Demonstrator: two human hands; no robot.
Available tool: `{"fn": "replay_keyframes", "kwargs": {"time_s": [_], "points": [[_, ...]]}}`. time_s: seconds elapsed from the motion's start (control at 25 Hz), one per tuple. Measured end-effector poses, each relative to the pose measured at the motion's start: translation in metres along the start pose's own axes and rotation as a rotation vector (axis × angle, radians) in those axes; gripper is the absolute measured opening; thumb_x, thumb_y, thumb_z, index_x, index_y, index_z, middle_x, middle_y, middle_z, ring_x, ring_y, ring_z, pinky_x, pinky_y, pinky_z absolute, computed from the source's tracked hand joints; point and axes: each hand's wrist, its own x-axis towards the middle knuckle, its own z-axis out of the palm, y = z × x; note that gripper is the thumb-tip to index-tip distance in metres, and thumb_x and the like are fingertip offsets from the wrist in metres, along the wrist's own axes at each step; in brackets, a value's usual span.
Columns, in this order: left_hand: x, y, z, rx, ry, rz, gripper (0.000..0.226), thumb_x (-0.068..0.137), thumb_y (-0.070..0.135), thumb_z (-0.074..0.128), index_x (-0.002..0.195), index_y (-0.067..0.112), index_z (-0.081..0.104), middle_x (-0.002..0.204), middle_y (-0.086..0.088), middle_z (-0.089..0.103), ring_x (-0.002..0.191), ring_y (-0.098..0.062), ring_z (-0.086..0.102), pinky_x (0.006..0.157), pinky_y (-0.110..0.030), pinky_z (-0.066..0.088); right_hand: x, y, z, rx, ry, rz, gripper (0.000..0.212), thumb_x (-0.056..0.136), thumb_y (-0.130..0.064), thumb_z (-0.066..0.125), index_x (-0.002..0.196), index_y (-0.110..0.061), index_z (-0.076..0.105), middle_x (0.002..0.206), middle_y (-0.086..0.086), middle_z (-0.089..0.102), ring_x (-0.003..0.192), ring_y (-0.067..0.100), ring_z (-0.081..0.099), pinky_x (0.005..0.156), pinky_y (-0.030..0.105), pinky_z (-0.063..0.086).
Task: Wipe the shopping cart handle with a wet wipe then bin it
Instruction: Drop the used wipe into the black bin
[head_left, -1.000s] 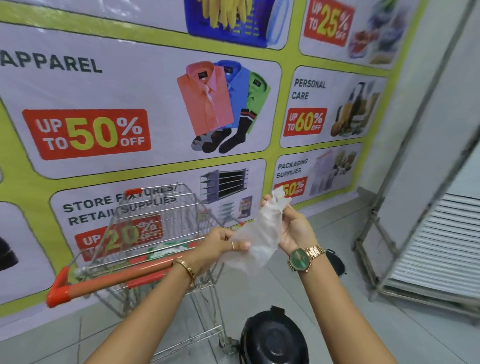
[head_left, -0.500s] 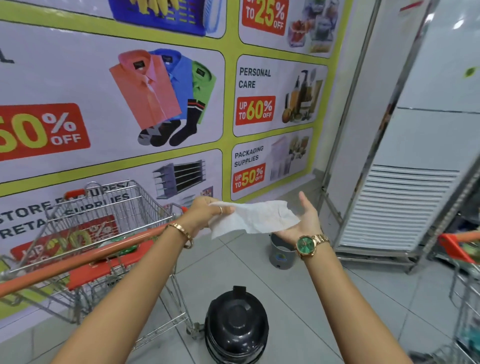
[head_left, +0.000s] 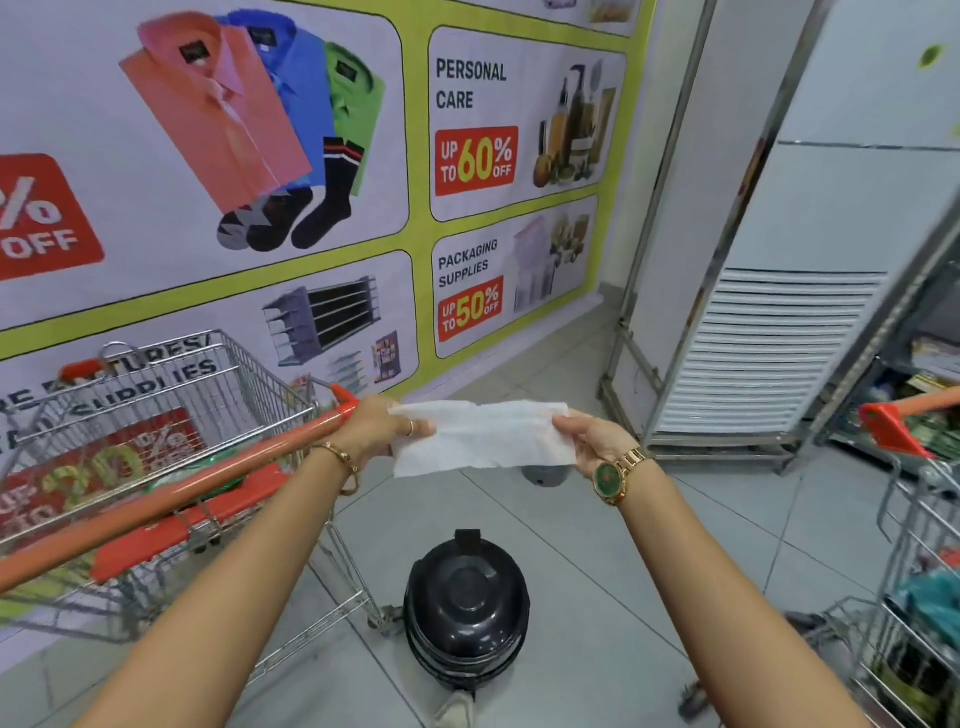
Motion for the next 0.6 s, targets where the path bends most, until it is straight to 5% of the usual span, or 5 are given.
{"fn": "replay_keyframes", "kwargs": {"time_s": [0.12,0.24,0.4,0.48,0.6], "points": [[0.037,-0.022,0.003,0.059,0.007,-0.053,0.014,0.078,0.005,0.072,0.086,-0.001,0.062,0.074,-0.011,0.062,0.061,-0.022,0.06,0.054,-0.024,0.051,0.035,0.012,-0.004,-0.053,0.124,0.039,0.03,0.091,0.003,0.043,0.119,0.008,0.052,0.082,0.013,0.069,0.051,0.018,0.068,0.049,0.029,0.058],[0.076,-0.042,0.005,0.123,0.047,-0.086,0.026,0.079,0.008,0.07,0.061,0.008,0.052,0.061,-0.007,0.049,0.059,-0.019,0.047,0.054,-0.025,0.039,0.085,0.025,-0.007,-0.134,0.243,0.117,0.016,0.088,0.001,0.049,0.102,0.0,0.057,0.081,0.01,0.059,0.069,0.022,0.059,0.074,0.038,0.054],[0.106,-0.076,0.018,0.342,0.045,-0.102,0.045,0.079,0.007,0.067,0.045,0.016,0.04,0.054,-0.015,0.052,0.062,-0.021,0.047,0.051,-0.027,0.029,0.139,0.063,-0.01,-0.23,0.34,0.242,0.006,0.083,-0.003,0.057,0.085,-0.006,0.061,0.075,0.005,0.057,0.05,0.012,0.06,0.047,0.026,0.05],[0.118,-0.096,0.023,0.404,0.01,-0.129,0.037,0.079,0.006,0.063,0.048,0.013,0.045,0.067,-0.026,0.058,0.068,-0.027,0.053,0.058,-0.025,0.031,0.152,0.085,-0.011,-0.266,0.403,0.305,0.011,0.081,-0.005,0.061,0.073,-0.012,0.059,0.074,0.005,0.056,0.057,0.016,0.057,0.054,0.028,0.048],[0.135,-0.126,0.028,0.402,-0.002,-0.209,0.016,0.077,0.004,0.061,0.063,0.008,0.056,0.07,-0.013,0.052,0.07,-0.021,0.05,0.061,-0.025,0.034,0.166,0.113,-0.017,-0.273,0.445,0.359,0.008,0.081,-0.002,0.062,0.079,-0.009,0.058,0.073,0.007,0.056,0.07,0.023,0.053,0.058,0.03,0.044]]}}
